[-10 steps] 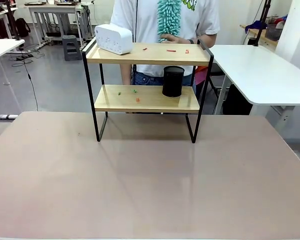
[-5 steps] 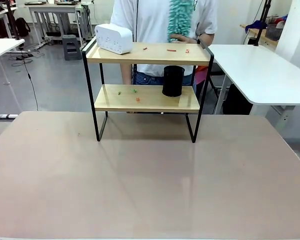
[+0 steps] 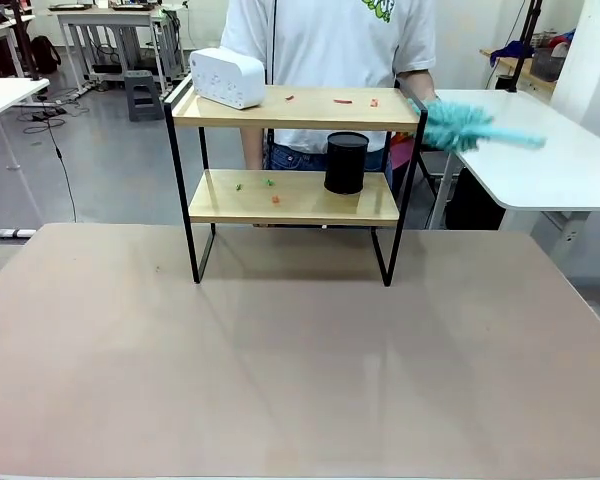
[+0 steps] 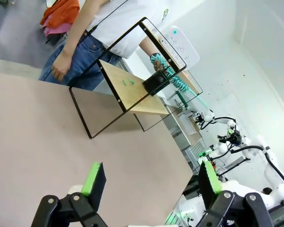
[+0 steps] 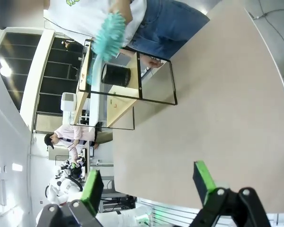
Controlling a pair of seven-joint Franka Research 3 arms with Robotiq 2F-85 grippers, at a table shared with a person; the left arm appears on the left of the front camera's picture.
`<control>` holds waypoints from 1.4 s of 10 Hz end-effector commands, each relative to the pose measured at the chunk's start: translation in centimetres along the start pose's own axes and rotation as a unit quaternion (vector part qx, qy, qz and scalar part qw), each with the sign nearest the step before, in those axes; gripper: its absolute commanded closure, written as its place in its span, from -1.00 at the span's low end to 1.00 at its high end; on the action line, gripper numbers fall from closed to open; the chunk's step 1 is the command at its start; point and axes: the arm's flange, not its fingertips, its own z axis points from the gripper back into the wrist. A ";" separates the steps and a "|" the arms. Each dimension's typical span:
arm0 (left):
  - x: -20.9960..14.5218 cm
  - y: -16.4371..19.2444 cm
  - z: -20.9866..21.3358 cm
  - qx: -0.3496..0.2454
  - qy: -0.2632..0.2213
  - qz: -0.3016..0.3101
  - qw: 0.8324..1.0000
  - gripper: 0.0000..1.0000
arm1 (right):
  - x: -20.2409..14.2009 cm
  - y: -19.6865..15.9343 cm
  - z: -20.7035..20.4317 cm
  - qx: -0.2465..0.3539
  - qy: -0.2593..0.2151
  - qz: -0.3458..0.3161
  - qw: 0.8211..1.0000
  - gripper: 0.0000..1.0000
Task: Clean the shelf.
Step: Pick up the Duster from the human.
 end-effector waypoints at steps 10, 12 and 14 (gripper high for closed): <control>0.4 -0.3 -0.2 -0.002 -0.007 -0.015 1.000 -1.00 | 14.6 10.7 -21.0 -0.067 0.102 -0.134 0.983 -1.00; 0.4 -0.3 -0.2 -0.002 -0.007 -0.015 1.000 -1.00 | 15.8 10.2 -27.0 -0.052 0.131 -0.156 0.978 -1.00; 0.4 -0.3 -0.2 -0.002 -0.007 -0.015 1.000 -1.00 | 15.5 9.6 -29.8 -0.028 0.168 -0.161 0.972 -1.00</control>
